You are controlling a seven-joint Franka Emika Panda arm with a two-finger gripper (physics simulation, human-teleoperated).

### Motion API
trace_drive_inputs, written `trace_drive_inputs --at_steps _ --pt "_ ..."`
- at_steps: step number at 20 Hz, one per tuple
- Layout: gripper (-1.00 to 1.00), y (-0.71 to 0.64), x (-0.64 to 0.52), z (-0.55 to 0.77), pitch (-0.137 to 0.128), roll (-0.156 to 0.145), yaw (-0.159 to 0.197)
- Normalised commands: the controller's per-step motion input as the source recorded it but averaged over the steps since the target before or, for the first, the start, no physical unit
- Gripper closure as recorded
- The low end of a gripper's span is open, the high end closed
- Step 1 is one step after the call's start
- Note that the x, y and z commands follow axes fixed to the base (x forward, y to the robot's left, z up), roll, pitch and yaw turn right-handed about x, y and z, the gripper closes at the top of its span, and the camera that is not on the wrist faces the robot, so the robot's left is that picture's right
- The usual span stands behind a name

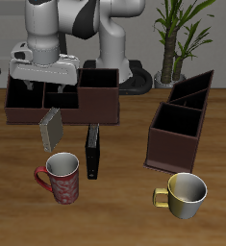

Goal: Place the yellow book into the back desk caddy's right compartment

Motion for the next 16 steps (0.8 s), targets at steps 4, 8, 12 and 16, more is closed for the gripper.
trace_drive_inputs --at_steps 4,8,12,16 --pt "-1.00 0.01 0.10 -0.25 0.007 0.011 -0.016" --pt "-1.00 -0.04 0.04 -0.23 0.013 0.000 -0.023" --pt "-1.00 -0.07 0.05 -0.26 0.011 -0.004 -0.020" --pt "-1.00 -0.03 0.05 -0.34 0.032 -0.005 -0.006"
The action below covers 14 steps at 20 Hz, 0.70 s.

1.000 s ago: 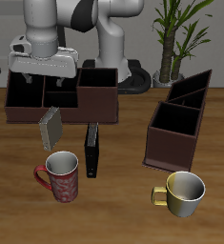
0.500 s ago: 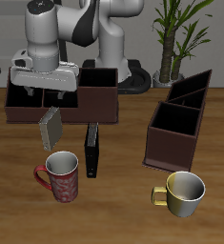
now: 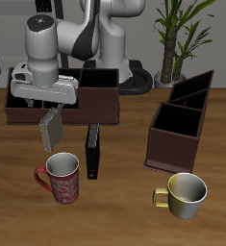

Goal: Place the yellow book into the back desk caddy's right compartment

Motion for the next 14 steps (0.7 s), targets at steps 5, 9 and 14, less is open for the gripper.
trace_drive_inputs --at_steps 5,9,14 --pt "-1.00 -0.05 -0.03 -0.39 0.006 -0.008 -0.022" --pt "-1.00 0.01 -0.07 -0.32 -0.043 -0.012 0.005" --pt "-1.00 0.05 -0.07 -0.26 -0.030 -0.003 -0.010"
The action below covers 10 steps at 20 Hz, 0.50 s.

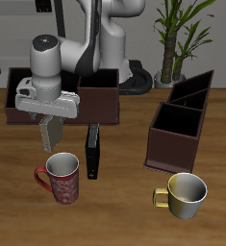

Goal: Place the yellow book into the back desk caddy's right compartment

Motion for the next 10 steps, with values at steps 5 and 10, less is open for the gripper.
trace_drive_inputs --at_steps 5,10 --pt "-1.00 0.00 0.03 -0.30 0.025 0.016 -0.010" --pt "1.00 -0.13 0.02 -0.14 0.015 -0.023 -0.023"
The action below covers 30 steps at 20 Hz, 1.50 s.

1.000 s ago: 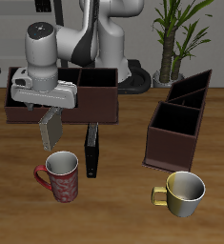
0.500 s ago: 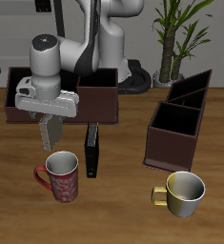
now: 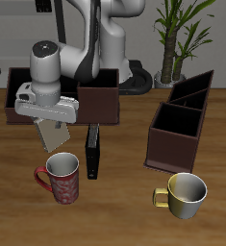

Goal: Place the yellow book into the back desk caddy's right compartment

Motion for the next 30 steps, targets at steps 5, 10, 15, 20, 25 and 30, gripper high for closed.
trace_drive_inputs --at_steps 5,10,15,20,25,30 --pt "1.00 -0.03 0.04 0.13 -0.006 0.002 -0.009" --pt "1.00 0.15 -0.03 0.45 -0.053 0.031 0.014" --pt "1.00 0.30 -0.17 0.75 -0.069 0.033 0.034" --pt "1.00 0.27 -0.30 0.66 -0.062 0.030 0.044" --pt "1.00 0.26 -0.38 0.67 -0.063 0.015 0.031" --pt "1.00 0.26 -0.48 0.64 -0.050 -0.005 0.023"
